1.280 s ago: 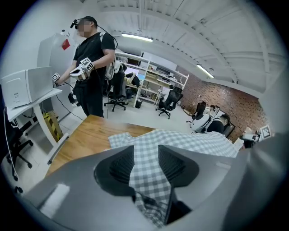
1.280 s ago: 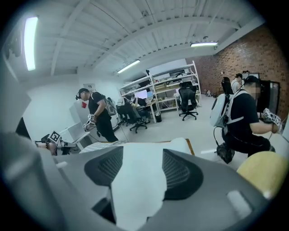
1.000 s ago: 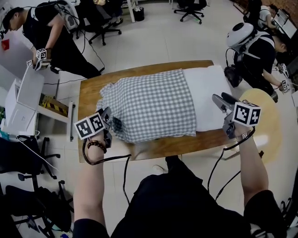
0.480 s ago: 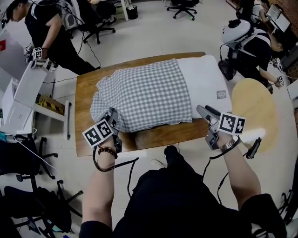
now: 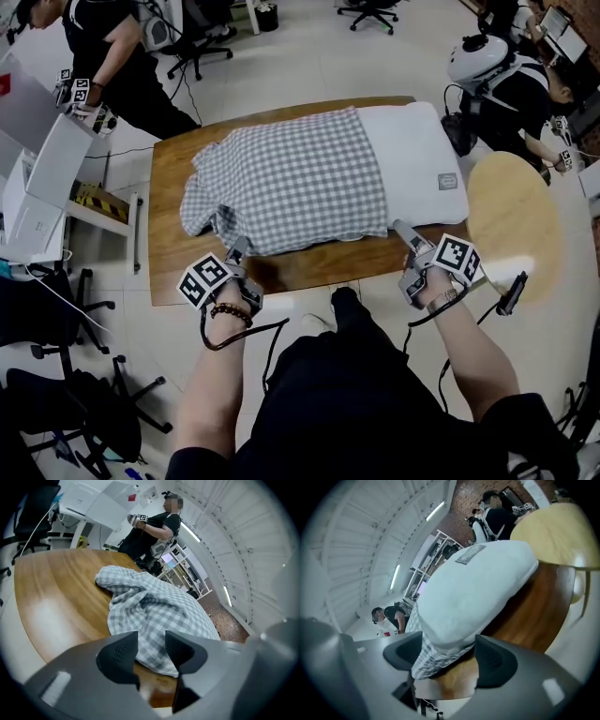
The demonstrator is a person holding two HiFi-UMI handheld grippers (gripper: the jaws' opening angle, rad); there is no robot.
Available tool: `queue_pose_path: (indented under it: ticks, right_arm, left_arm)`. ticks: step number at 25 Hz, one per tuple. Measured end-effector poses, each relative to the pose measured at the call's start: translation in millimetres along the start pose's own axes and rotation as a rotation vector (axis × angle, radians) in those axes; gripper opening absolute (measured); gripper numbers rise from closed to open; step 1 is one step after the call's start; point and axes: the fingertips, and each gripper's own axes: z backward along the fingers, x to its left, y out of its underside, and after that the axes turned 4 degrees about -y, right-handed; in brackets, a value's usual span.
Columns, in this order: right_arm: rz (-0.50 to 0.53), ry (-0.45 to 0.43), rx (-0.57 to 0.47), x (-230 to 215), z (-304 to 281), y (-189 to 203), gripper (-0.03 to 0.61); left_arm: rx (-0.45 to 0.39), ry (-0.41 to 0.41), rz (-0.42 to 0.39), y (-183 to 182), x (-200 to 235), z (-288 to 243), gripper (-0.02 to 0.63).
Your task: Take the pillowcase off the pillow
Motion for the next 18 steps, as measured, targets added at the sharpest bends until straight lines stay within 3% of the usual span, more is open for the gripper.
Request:
queue_pose_path:
  ticks: [3,12,18]
  right_arm:
    - [-0.023,-0.049,-0.018,-19,-9,-7,0.377]
    - [-0.139,-0.059,-0.080,-42,-40,-10,0.394]
    - [-0.178,-0.078,-0.086,-41,-60,-21,0.391]
  left_arm:
    - [-0.020,0.018,0.093,10,8,-9,0.209]
    - [-0.085,0.108,0.367,12,36,-34,0.278]
    - [-0.111,0.159,0.457,-2,39,-50,0.276]
